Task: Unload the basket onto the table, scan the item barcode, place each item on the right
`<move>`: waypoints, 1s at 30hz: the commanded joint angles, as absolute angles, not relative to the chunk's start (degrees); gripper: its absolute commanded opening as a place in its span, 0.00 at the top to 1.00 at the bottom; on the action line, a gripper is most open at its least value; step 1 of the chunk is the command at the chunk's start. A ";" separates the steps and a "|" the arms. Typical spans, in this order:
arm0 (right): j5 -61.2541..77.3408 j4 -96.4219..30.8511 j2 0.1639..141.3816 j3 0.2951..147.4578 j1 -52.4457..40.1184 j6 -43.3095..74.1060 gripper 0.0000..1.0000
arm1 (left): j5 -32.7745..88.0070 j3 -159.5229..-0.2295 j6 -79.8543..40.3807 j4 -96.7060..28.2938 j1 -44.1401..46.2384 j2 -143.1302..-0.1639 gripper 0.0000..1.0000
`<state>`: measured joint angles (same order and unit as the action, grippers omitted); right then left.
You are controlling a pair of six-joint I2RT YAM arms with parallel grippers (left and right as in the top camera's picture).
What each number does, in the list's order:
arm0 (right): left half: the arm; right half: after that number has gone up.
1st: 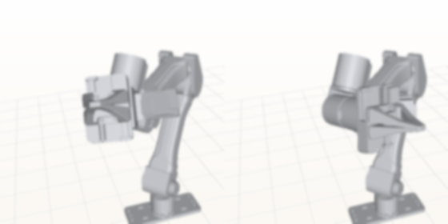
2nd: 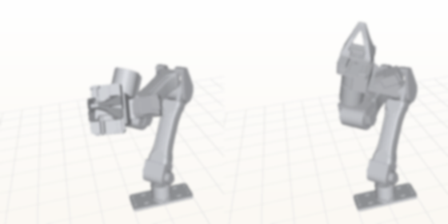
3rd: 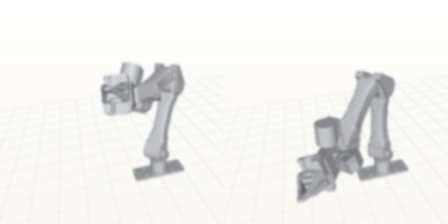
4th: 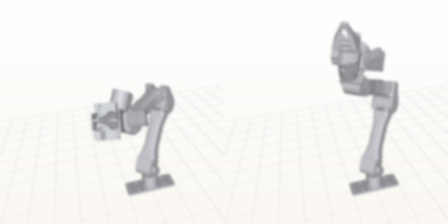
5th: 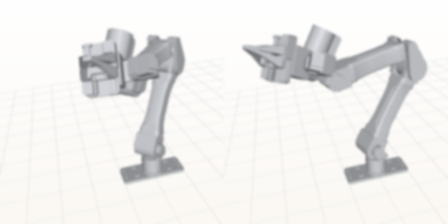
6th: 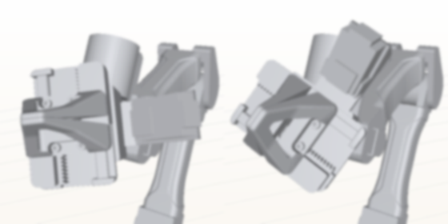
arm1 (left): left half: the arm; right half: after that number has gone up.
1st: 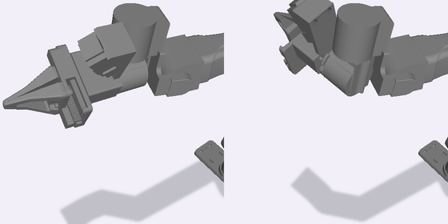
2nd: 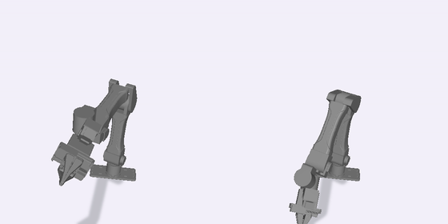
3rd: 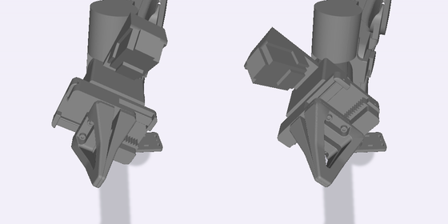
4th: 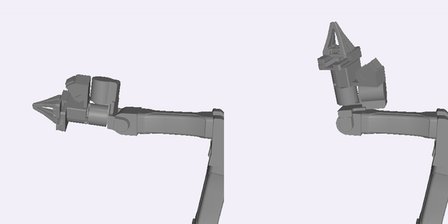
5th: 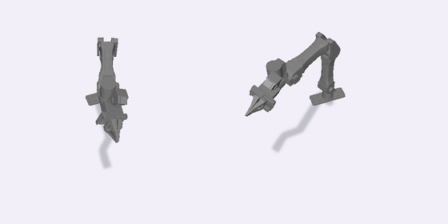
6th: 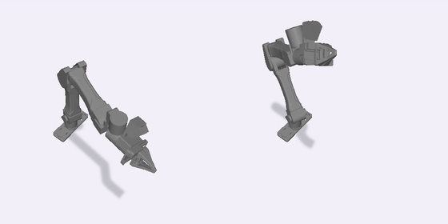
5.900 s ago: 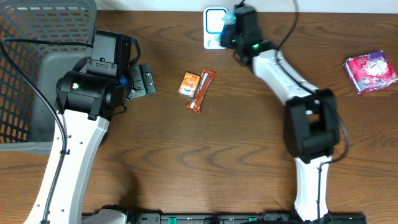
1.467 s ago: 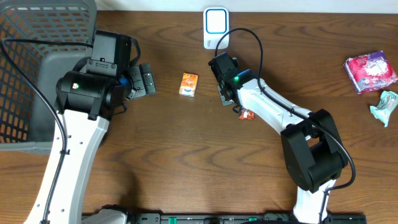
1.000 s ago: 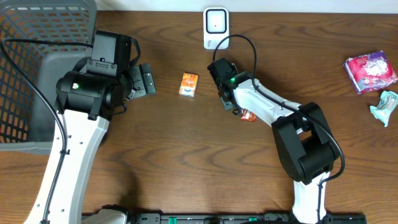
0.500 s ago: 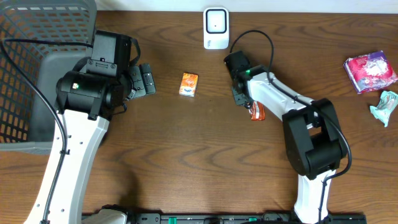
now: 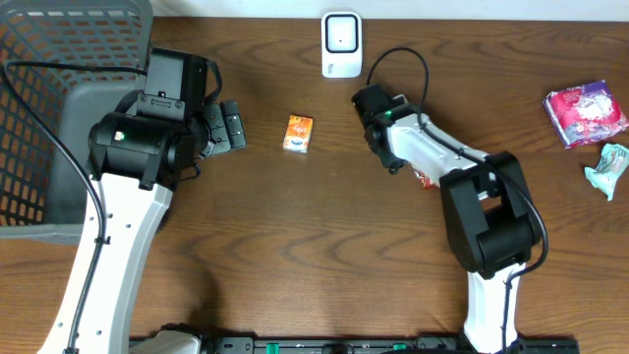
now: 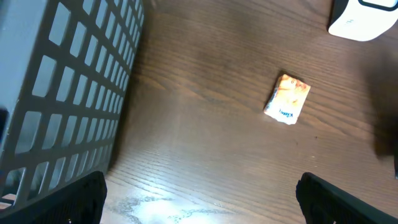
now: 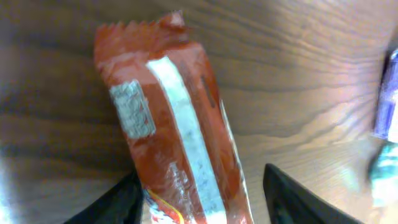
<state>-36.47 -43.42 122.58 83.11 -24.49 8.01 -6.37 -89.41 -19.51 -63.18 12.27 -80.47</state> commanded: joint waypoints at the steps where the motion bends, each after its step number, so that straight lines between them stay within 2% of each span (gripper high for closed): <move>1: -40.80 -43.92 124.20 82.67 -27.05 9.37 0.44 | -6.85 -90.24 -19.81 -63.40 12.19 -80.49 0.02; 13: -38.48 -41.93 127.52 80.16 -25.71 7.68 0.44 | -6.85 -90.24 -19.81 -63.40 12.19 -80.49 0.02; 16: -37.32 -41.80 127.63 80.14 -23.83 7.57 0.51 | -6.85 -90.24 -19.81 -63.42 12.19 -80.49 0.02; 20: -30.87 -41.76 127.63 80.12 -21.74 4.05 0.57 | -6.85 -90.24 -19.81 -63.40 12.19 -80.49 0.02; 21: -30.70 -41.78 127.63 80.12 -21.41 4.05 0.61 | -6.85 -90.24 -19.81 -63.40 12.19 -80.49 0.02; 25: -28.27 -41.65 127.63 80.12 -20.64 4.19 0.89 | -6.85 -90.24 -19.81 -63.40 12.19 -80.49 0.02; 26: -26.41 -41.71 127.63 80.12 -20.25 4.16 0.99 | -6.87 -90.24 -19.81 -63.40 12.19 -80.49 0.02; 30: -19.70 -43.51 127.50 81.69 -18.81 4.16 0.99 | -6.85 -90.24 -19.81 -63.42 12.19 -80.49 0.02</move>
<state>-35.44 -41.76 124.22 82.19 -20.45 4.49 -6.37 -89.41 -19.49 -63.16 12.27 -80.47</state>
